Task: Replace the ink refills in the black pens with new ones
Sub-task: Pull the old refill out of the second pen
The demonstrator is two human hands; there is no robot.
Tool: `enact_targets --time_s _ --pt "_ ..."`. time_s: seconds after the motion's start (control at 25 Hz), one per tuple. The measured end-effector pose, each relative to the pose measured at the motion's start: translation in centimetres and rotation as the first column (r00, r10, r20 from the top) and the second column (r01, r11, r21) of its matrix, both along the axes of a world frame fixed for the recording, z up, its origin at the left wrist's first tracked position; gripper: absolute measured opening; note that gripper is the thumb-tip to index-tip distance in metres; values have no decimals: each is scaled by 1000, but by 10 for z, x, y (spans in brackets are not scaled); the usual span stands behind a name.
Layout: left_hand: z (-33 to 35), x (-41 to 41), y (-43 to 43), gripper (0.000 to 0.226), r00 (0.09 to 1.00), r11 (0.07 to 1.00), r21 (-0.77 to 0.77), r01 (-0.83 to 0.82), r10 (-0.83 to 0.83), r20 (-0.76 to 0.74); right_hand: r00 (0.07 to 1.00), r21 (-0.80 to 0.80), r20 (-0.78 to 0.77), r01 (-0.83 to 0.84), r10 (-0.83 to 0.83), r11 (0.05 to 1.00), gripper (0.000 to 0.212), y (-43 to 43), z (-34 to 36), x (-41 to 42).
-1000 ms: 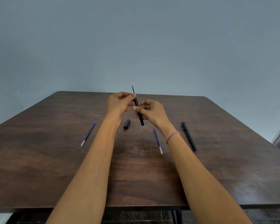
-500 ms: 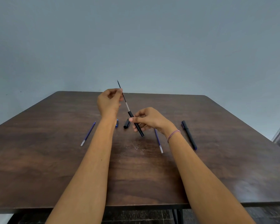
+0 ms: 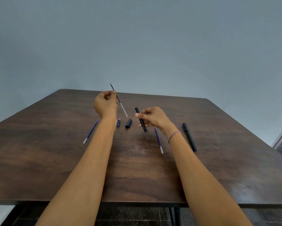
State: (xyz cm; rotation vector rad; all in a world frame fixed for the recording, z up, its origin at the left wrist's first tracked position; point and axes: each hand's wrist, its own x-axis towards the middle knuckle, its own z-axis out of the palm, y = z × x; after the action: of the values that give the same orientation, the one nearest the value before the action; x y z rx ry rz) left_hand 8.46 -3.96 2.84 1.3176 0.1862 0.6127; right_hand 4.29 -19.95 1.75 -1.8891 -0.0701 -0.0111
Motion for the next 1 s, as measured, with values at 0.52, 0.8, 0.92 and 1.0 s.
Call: enact_targets --time_s 0.52,0.8,0.92,1.0 --pt "16 -21 81 15 842 216 939 267 422 -336 906 74 315 274 -283 959 33 -7 2 2" --pt "6 -27 82 6 808 19 930 368 489 -330 893 41 349 289 -285 956 26 -7 1 4" --pt "3 -25 83 8 799 25 925 378 497 -340 891 48 352 289 -286 956 24 -7 2 4" --pt "0 -25 85 8 793 49 919 391 489 -363 890 48 356 288 -286 957 23 -7 3 3"
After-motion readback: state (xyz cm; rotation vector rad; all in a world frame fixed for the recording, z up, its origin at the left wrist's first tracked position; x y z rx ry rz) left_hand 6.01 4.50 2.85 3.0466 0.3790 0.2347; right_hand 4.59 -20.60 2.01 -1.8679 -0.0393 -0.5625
